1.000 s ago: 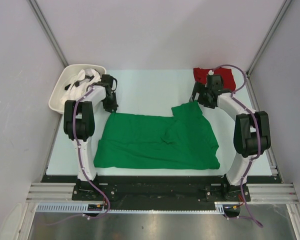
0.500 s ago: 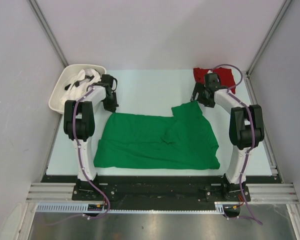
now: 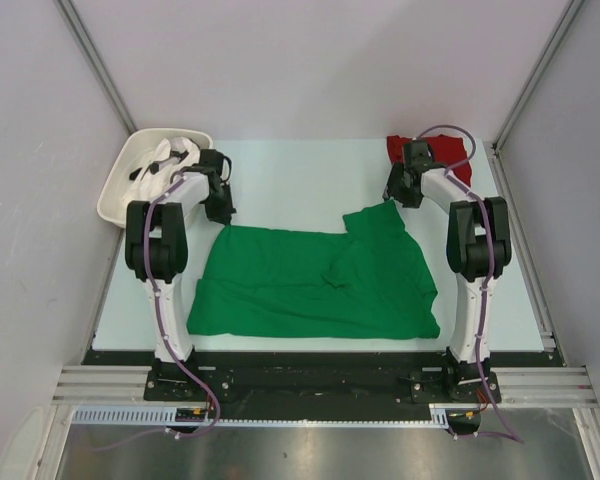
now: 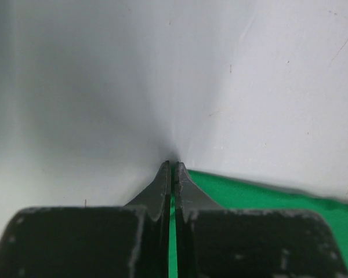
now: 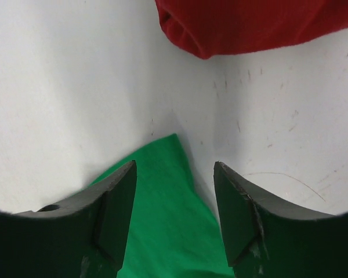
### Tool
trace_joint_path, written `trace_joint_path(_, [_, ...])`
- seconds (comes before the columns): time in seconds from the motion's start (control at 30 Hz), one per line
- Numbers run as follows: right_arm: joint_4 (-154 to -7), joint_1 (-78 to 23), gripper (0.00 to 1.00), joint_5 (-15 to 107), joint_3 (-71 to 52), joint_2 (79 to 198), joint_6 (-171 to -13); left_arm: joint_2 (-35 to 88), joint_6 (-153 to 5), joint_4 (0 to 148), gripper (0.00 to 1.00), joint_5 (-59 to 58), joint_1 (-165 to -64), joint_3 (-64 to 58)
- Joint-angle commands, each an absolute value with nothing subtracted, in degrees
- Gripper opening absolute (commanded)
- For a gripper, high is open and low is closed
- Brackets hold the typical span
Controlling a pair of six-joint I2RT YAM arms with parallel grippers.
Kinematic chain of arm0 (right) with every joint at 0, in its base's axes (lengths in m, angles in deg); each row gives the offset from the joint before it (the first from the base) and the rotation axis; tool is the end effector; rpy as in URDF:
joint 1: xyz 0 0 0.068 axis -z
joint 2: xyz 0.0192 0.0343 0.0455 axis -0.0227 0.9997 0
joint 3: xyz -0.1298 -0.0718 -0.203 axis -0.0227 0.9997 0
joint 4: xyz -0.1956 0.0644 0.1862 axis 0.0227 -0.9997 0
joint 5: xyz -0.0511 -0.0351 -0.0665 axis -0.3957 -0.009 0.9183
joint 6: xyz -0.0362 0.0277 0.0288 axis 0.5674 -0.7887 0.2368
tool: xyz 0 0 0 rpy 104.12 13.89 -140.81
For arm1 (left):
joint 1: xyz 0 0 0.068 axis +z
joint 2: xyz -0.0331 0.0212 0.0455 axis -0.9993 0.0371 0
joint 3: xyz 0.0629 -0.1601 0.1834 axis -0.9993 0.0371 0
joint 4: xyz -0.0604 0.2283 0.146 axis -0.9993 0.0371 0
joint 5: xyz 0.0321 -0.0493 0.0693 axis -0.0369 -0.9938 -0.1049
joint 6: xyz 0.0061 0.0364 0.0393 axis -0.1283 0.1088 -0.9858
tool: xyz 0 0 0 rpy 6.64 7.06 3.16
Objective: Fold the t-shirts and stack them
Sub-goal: Fold the tshirt
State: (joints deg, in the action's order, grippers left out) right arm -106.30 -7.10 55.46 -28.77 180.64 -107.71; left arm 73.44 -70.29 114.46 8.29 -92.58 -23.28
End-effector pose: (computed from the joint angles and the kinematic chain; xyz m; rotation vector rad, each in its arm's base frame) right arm 0.4707 0.0681 0.1528 0.3256 2.5144 0.1667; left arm 0.4461 -0.0364 0.1350 -0.2574 2.7587 -0.0741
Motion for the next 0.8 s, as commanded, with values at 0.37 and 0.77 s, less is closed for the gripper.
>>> trace_joint_path(0.37, [-108.14, -8.36, 0.23, 54.93, -31.17, 185.06, -107.58, 73.29, -69.87, 113.84, 0.00, 5.84, -91.56, -20.45])
trace_joint_path(0.77, [-106.30, -8.37, 0.00, 58.18, -26.88, 177.60, -107.23, 66.44, -68.03, 110.32, 0.00, 6.02, -91.48, -15.61])
